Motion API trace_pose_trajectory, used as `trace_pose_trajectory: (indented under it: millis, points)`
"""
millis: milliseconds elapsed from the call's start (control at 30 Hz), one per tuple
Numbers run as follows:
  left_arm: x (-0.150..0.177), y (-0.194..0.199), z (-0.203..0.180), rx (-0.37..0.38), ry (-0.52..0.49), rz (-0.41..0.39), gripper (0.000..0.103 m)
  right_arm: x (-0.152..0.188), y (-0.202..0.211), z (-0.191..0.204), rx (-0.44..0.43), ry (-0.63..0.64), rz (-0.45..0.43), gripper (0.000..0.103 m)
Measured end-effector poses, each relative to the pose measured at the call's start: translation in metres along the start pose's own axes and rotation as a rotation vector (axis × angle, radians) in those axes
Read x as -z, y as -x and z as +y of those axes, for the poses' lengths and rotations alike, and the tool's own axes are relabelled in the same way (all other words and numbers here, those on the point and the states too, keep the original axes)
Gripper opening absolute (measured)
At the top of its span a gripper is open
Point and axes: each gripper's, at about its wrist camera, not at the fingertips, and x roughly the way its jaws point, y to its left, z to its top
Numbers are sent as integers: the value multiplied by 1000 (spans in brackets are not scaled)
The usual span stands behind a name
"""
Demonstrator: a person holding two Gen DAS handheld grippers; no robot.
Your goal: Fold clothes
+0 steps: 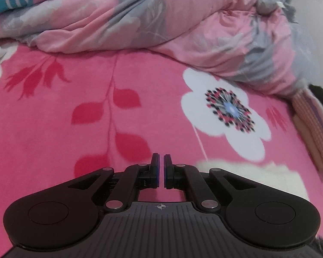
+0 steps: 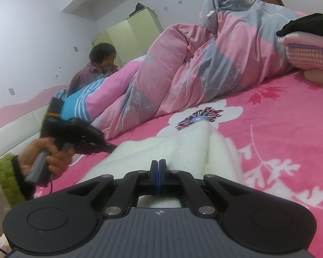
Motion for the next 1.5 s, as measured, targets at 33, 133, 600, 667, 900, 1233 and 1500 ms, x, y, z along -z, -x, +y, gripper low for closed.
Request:
trace_pose_trajectory:
  millis: [33, 133, 600, 667, 900, 1233, 1500]
  points:
    - [6, 5, -1, 8, -7, 6, 1, 0, 0, 0, 0, -1, 0, 0]
    - [33, 19, -11, 36, -32, 38, 1, 0, 0, -1, -1, -2, 0, 0]
    - [177, 103, -40, 62, -89, 77, 14, -6, -3, 3, 18, 0, 35, 0]
    - [172, 103, -40, 33, -68, 76, 17, -12, -3, 7, 35, 2, 69, 0]
    - [163, 100, -63, -155, -144, 22, 40, -16, 10, 48, 22, 124, 107, 6]
    - [165, 92, -68, -252, -192, -1, 44, 3, 45, 44, 79, 157, 110, 9]
    - [168, 93, -68, -273, -194, -5, 51, 7, 48, 45, 81, 186, 106, 9]
